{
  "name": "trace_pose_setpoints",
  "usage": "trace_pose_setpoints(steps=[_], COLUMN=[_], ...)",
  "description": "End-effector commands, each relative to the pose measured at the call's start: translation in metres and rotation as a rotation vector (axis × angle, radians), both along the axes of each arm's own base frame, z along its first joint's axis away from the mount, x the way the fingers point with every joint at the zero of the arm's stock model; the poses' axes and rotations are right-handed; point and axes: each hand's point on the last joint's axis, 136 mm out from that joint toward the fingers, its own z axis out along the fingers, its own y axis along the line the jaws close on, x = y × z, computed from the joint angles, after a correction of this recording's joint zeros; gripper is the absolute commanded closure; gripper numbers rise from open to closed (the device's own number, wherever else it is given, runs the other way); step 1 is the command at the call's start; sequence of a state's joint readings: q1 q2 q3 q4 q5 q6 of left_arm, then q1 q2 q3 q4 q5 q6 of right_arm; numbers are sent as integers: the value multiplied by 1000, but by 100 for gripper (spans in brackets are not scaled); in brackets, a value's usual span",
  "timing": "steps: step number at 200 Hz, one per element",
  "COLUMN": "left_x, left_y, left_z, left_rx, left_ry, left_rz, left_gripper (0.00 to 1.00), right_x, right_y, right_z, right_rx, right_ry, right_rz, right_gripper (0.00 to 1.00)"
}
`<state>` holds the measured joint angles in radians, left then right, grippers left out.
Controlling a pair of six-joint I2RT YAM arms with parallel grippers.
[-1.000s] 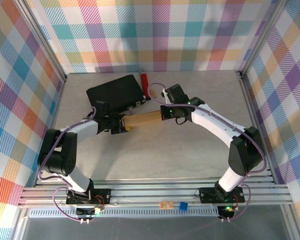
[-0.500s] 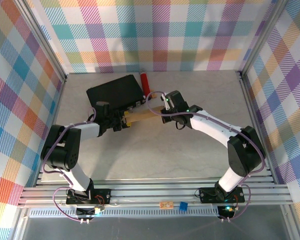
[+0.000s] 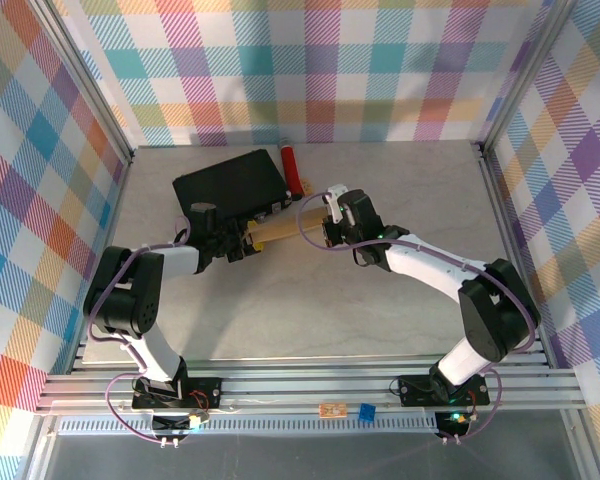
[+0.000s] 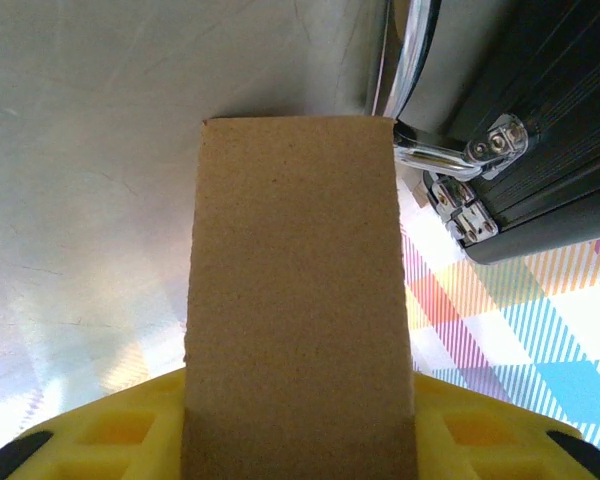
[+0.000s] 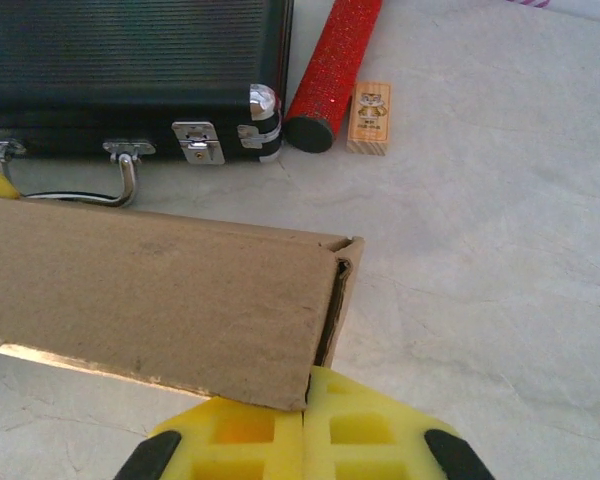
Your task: Fold the paper box
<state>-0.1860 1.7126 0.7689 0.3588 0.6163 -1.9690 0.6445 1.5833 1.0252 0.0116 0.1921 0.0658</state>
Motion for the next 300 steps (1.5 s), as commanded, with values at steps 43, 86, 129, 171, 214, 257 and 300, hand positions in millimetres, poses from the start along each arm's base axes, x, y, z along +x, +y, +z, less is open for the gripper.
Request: trace_pose_setpoints(steps=[43,86,129,171,214,257,300], left_x=[-36,-37,-24,-25,-21,-30,-67], left_y=[-26,-22,-16,-15,-15,-21,-38], left_z=[-8,-10,-10,-4,9,25,28], left_rx=[-199,-213,-203,-197,-207,-220,-190], left_ry=[123,108,74,67,57,53,88], left_rz=[-104,-85,-54,-49,-42,-86,-203], left_gripper=[65,33,34,47,60,63,64], right_x=[-3,0,9,5,-20,-35,-28], right_y=[27,26,23,26,23,-21,-89], right_z=[-32,-38,-36,-23,33,91,70], right_rx=[-80,-98,-113,-59,107,392,621], right_ry=[147,175,189,158,112,186,463], right_rz=[82,66,42,64,89,-16,-318], right_gripper=[100,100,100,90,43,24,18])
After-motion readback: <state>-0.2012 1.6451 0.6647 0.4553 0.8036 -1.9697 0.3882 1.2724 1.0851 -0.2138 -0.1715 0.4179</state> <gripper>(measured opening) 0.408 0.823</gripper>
